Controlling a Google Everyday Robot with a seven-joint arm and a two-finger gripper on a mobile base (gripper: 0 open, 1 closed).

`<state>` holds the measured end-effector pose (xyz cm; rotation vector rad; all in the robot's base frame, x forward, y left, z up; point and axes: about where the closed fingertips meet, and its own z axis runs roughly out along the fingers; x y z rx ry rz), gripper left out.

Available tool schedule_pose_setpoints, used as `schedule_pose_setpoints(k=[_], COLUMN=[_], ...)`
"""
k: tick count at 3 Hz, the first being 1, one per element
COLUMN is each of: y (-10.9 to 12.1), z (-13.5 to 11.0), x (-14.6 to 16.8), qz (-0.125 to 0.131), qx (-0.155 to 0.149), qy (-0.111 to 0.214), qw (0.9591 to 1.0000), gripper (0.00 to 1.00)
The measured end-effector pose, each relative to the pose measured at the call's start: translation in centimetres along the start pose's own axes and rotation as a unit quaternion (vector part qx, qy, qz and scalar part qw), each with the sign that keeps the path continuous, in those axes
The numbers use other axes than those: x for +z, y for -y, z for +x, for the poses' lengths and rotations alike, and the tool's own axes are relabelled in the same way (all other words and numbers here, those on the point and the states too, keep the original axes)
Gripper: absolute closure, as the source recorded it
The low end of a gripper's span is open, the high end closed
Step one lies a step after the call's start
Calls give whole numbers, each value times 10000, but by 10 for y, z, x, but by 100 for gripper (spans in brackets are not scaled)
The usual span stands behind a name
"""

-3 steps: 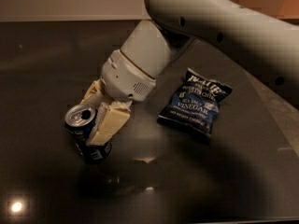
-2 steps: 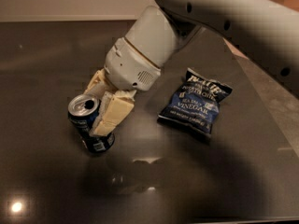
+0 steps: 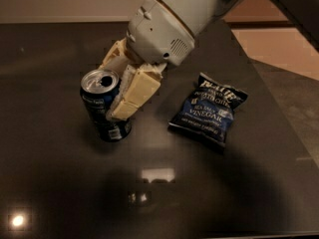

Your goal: Pick pepsi can

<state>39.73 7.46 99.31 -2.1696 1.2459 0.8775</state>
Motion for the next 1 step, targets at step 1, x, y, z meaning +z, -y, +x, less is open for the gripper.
schedule_pose_setpoints(k=[1], y=[0], z=[0], x=[0], qz=[1], qx=[0], qy=[0], qw=[10000], gripper=[100])
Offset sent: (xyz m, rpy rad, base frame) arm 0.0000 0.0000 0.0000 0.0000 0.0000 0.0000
